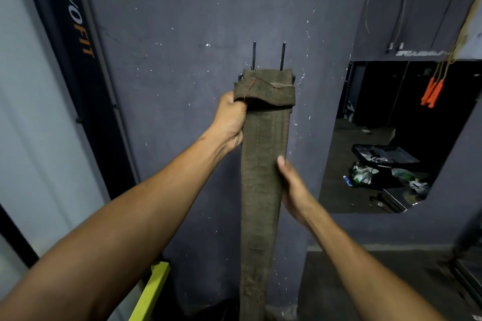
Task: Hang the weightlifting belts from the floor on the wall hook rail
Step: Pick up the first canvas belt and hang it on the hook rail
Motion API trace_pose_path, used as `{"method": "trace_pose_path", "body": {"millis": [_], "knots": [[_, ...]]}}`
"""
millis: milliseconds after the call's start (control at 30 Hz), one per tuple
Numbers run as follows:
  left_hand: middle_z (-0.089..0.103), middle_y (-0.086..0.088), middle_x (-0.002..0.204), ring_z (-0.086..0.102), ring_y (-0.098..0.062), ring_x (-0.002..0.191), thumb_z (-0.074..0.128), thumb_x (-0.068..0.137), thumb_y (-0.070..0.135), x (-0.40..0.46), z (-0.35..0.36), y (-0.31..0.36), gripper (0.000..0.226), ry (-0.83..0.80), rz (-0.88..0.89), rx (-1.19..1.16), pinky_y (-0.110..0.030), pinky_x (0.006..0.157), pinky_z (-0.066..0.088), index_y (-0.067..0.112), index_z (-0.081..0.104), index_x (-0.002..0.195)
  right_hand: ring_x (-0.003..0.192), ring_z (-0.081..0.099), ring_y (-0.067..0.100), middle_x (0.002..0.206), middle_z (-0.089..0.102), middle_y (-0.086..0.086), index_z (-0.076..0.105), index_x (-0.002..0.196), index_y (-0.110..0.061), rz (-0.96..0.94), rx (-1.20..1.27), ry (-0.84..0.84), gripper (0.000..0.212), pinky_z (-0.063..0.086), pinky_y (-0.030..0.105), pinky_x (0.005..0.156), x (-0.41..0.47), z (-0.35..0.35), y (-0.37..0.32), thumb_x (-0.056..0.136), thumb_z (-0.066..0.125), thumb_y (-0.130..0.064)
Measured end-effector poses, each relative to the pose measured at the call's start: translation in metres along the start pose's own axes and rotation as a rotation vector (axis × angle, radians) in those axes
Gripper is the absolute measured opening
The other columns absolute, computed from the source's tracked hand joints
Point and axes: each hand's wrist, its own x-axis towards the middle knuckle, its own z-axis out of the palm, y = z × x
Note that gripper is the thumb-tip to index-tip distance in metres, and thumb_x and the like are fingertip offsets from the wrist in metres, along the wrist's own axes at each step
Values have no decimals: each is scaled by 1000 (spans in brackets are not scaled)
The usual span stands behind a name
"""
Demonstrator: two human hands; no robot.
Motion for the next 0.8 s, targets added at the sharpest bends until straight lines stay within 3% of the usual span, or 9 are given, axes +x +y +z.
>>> {"method": "trace_pose_path", "body": {"millis": [133, 200, 300, 400, 533, 567, 633, 733, 800], "knots": [[67, -39, 114, 69, -42, 96, 60, 97, -1, -9, 6, -11, 30, 9, -10, 13, -63, 90, 59, -18, 61, 122, 123, 70, 25, 130, 74, 13, 70, 130, -16, -165, 40, 37, 58, 55, 44, 106, 30, 21, -90, 106, 36, -56], [70, -35, 113, 72, -39, 91, 59, 97, -1, -10, 8, -15, 28, 8, -6, 46, -54, 85, 62, -16, 64, 120, 115, 74, 26, 121, 78, 13, 74, 121, -14, -168, 21, 63, 54, 58, 43, 101, 45, 26, -119, 106, 44, -56], [72, -32, 114, 73, -44, 100, 59, 98, 1, -8, 9, -18, 25, -1, 0, 103, -58, 90, 61, -11, 68, 118, 89, 78, 20, 96, 81, 8, 76, 99, -12, -204, -43, 133, 32, 61, 36, 88, 62, 29, -144, 104, 60, -39], [70, -31, 121, 68, -48, 114, 57, 101, 4, -6, 14, -14, 28, -62, -4, 147, -55, 94, 60, -8, 66, 124, 81, 66, 20, 85, 70, 7, 67, 93, -12, -355, -107, 221, 17, 54, 35, 81, 74, 23, -155, 104, 62, -24], [69, -11, 128, 68, -21, 118, 60, 89, -4, -8, 15, -4, 51, -359, 33, 312, -31, 100, 57, 8, 54, 138, 77, 56, 21, 79, 59, 8, 64, 103, -9, -487, -126, 271, 14, 49, 30, 70, 72, 11, -168, 106, 59, -23], [68, -5, 121, 68, -11, 108, 57, 79, -7, -10, 14, -1, 61, -415, 9, 308, -21, 92, 55, 11, 50, 137, 72, 56, 18, 75, 58, 5, 63, 101, -10, -507, -131, 276, 15, 48, 28, 65, 70, 8, -171, 106, 59, -23], [64, -2, 110, 63, -7, 91, 47, 66, -6, -10, 14, 7, 70, -456, -28, 203, -19, 78, 49, 14, 47, 133, 62, 55, 10, 69, 58, -1, 61, 91, -12, -536, -140, 269, 18, 48, 25, 59, 67, 3, -179, 106, 59, -22], [67, -5, 109, 65, -14, 90, 53, 85, 13, -2, 27, 21, 45, -365, 45, 39, -31, 76, 51, 17, 52, 130, 60, 56, 10, 67, 60, -2, 60, 89, -11, -560, -134, 240, 19, 49, 25, 58, 68, 2, -190, 106, 59, -19], [69, 0, 101, 68, -10, 86, 55, 101, 33, 8, 41, 31, 19, -208, 160, 158, -31, 75, 53, 20, 57, 115, 66, 54, 17, 72, 56, 6, 60, 94, -9, -577, -152, 205, 16, 47, 29, 63, 73, 6, -198, 105, 60, -21]]}}
